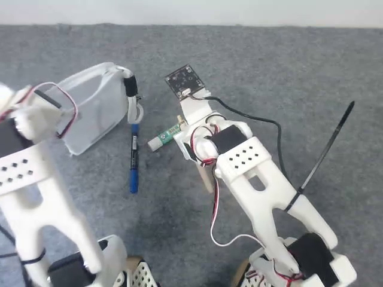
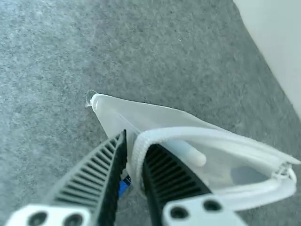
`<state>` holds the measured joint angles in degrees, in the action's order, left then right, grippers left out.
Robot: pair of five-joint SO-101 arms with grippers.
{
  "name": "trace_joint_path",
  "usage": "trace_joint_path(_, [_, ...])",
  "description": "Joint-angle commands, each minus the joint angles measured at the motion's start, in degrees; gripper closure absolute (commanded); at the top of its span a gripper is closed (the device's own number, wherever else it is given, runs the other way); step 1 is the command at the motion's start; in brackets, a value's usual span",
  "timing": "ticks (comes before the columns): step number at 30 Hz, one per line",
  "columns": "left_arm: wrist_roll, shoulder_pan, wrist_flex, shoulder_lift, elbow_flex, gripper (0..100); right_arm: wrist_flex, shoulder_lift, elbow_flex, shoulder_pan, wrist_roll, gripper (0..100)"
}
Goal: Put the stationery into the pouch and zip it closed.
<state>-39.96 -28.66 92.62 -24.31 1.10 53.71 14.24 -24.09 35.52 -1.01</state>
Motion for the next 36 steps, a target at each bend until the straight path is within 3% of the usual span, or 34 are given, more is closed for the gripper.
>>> trace_joint_path(1, [1.9,1.9,0.4,-0.9,4.0,99,-1.2,4.2,0.4,-0.6,0.7,98.2])
trace_joint_path(14, [2.9,2.3,0.2,-0.4,3.7,99,-0.3,11.7,-2.3,-3.3,4.0,98.2])
trace_joint_path(29, [5.4,2.5,0.0,-0.4,3.6,99,-7.3,24.9,-12.7,-2.9,4.3,98.1])
trace_joint_path(36, [8.9,6.8,0.1,-0.4,3.6,99,-7.4,25.2,-12.8,-2.9,4.4,97.8])
